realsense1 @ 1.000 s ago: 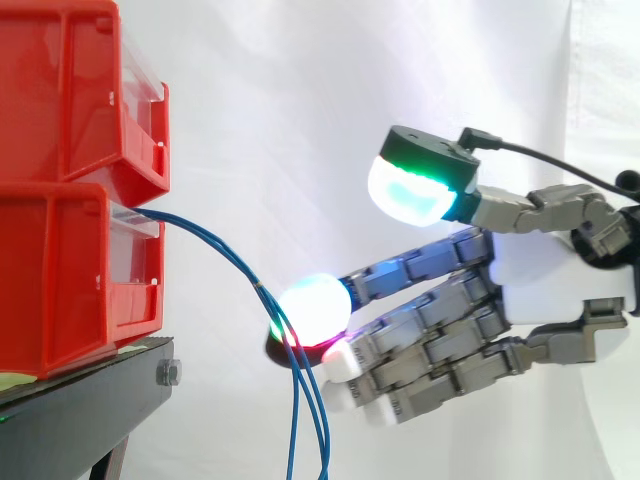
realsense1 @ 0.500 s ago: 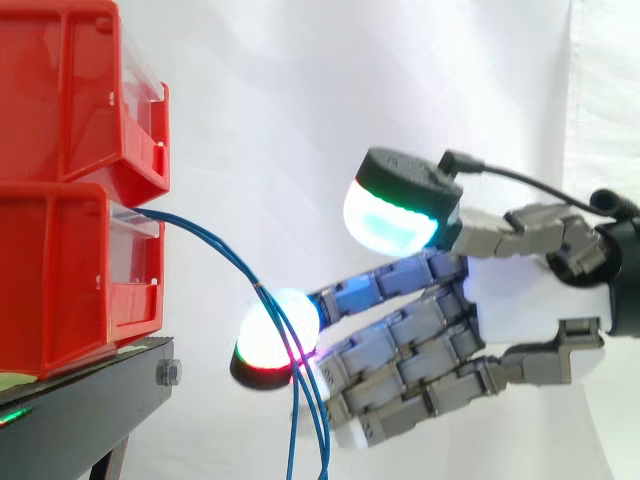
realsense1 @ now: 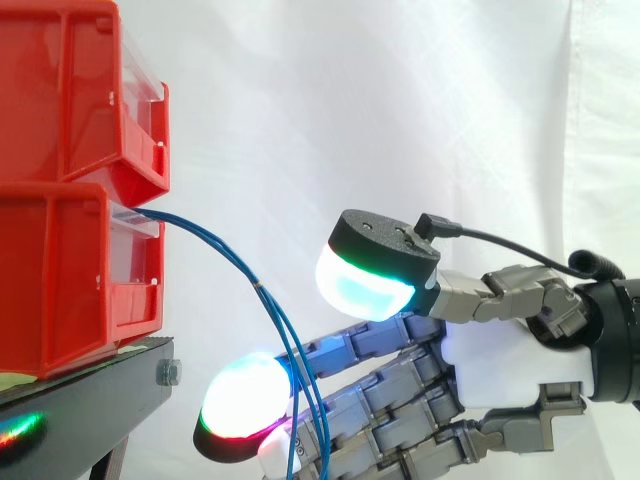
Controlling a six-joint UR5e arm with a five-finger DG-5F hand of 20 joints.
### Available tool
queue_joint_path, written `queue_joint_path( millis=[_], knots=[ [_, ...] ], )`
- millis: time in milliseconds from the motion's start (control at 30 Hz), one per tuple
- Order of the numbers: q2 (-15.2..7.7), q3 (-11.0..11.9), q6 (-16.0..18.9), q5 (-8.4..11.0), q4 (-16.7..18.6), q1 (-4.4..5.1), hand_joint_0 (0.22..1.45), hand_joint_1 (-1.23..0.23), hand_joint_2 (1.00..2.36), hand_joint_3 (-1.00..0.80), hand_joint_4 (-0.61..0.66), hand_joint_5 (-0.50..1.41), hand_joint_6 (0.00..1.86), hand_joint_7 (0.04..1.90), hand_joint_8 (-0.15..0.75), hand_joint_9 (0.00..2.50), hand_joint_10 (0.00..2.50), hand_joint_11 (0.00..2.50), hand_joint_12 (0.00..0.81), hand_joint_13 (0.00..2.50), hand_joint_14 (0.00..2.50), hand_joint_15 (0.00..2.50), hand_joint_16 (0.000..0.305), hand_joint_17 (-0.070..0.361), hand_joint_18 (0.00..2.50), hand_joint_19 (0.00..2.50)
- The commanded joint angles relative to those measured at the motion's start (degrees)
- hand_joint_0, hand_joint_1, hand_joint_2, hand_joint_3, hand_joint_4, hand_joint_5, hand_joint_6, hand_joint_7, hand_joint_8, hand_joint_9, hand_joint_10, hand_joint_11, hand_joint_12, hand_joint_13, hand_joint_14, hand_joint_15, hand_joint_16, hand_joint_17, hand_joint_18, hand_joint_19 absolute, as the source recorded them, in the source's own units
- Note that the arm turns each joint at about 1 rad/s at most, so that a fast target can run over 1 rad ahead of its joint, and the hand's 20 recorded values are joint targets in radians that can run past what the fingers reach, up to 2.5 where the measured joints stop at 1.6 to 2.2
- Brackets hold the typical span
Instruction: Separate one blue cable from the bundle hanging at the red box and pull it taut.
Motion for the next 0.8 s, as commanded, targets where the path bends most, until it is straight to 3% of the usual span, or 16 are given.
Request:
queue_joint_path(
  millis=[0,67,133,333,633,767],
  knots=[
    [-0.29,0.03,3.07,-0.84,0.69,0.05,0.53,-0.66,1.0,-0.5,0.24,-0.18,0.5,0.76,0.29,0.69,0.01,0.32,0.302,0.56,0.0,0.13,0.03,0.068,0.41,0.12],
    [-0.29,0.03,3.51,-1.28,0.69,0.05,0.53,-0.66,1.0,-0.5,0.24,-0.18,0.5,0.76,0.293,0.7,0.01,0.32,0.301,0.57,0.0,0.14,0.03,0.068,0.42,0.12],
    [-0.29,0.03,4.91,-3.13,0.95,0.05,0.53,-0.66,1.0,-0.5,0.24,-0.18,0.5,0.76,0.293,0.7,0.01,0.31,0.3,0.57,0.01,0.14,0.03,0.068,0.42,0.12],
    [-0.29,0.12,9.83,-3.31,0.95,-0.04,0.54,-0.67,1.0,-0.5,0.25,-0.17,0.5,0.76,0.295,0.72,0.01,0.32,0.302,0.6,0.01,0.15,0.03,0.067,0.44,0.13],
    [-0.29,0.12,9.48,-3.39,1.74,0.14,0.56,-0.66,1.0,-0.5,0.25,-0.17,0.5,0.76,0.294,0.75,0.01,0.32,0.294,0.64,0.01,0.16,0.029,0.064,0.47,0.15],
    [-0.29,0.03,8.52,-3.31,4.03,0.14,0.6,-0.65,1.0,-0.45,0.25,-0.16,0.5,0.8,0.293,0.76,0.01,0.33,0.287,0.65,0.01,0.18,0.027,0.061,0.47,0.16]
  ],
)
